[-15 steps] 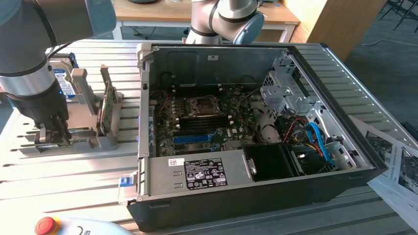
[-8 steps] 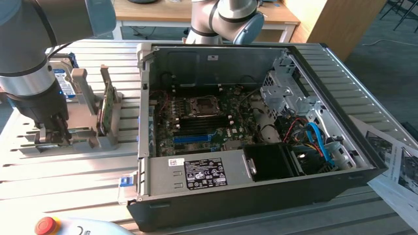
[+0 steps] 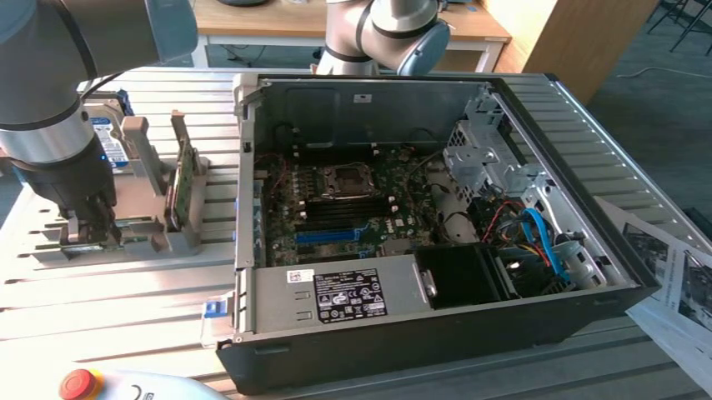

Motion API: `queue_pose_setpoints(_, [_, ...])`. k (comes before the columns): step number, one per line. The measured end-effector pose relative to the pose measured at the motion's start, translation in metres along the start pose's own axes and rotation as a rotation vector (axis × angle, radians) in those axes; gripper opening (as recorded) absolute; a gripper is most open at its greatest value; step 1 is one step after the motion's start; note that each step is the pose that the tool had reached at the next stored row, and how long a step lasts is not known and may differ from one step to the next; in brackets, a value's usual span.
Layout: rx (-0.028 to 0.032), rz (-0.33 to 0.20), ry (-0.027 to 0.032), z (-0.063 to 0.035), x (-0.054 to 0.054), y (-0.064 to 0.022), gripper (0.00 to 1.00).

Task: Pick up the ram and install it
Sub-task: 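Pick up the ram and move it above insertion slot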

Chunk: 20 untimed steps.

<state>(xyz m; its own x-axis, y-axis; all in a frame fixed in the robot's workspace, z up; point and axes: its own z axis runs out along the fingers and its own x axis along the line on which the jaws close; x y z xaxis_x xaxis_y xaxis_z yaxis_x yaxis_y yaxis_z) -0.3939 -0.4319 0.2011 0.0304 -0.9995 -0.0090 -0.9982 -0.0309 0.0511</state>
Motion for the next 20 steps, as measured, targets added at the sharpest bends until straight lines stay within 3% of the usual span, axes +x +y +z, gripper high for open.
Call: queue_pose_setpoints(20, [-0.0002, -0.012, 0.0006, 0.0, 0.0, 0.0, 0.15])
